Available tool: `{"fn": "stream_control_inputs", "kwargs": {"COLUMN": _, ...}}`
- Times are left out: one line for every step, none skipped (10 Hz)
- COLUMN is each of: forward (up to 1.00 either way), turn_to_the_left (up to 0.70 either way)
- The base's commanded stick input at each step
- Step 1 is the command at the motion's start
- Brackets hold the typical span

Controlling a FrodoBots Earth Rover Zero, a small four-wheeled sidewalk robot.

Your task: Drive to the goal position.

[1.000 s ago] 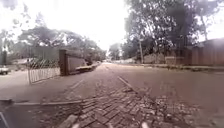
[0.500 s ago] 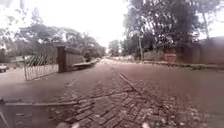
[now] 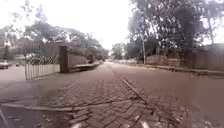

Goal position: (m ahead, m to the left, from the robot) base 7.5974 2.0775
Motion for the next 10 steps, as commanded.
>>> {"fn": "stream_control_inputs", "kwargs": {"forward": 0.5, "turn_to_the_left": 0.0}}
{"fn": "stream_control_inputs", "kwargs": {"forward": 0.5, "turn_to_the_left": 0.0}}
{"fn": "stream_control_inputs", "kwargs": {"forward": 0.5, "turn_to_the_left": 0.0}}
{"fn": "stream_control_inputs", "kwargs": {"forward": 0.5, "turn_to_the_left": 0.0}}
{"fn": "stream_control_inputs", "kwargs": {"forward": 0.5, "turn_to_the_left": 0.0}}
{"fn": "stream_control_inputs", "kwargs": {"forward": 0.5, "turn_to_the_left": 0.0}}
{"fn": "stream_control_inputs", "kwargs": {"forward": 0.5, "turn_to_the_left": 0.0}}
{"fn": "stream_control_inputs", "kwargs": {"forward": 0.5, "turn_to_the_left": 0.0}}
{"fn": "stream_control_inputs", "kwargs": {"forward": 0.5, "turn_to_the_left": 0.0}}
{"fn": "stream_control_inputs", "kwargs": {"forward": 0.5, "turn_to_the_left": 0.0}}
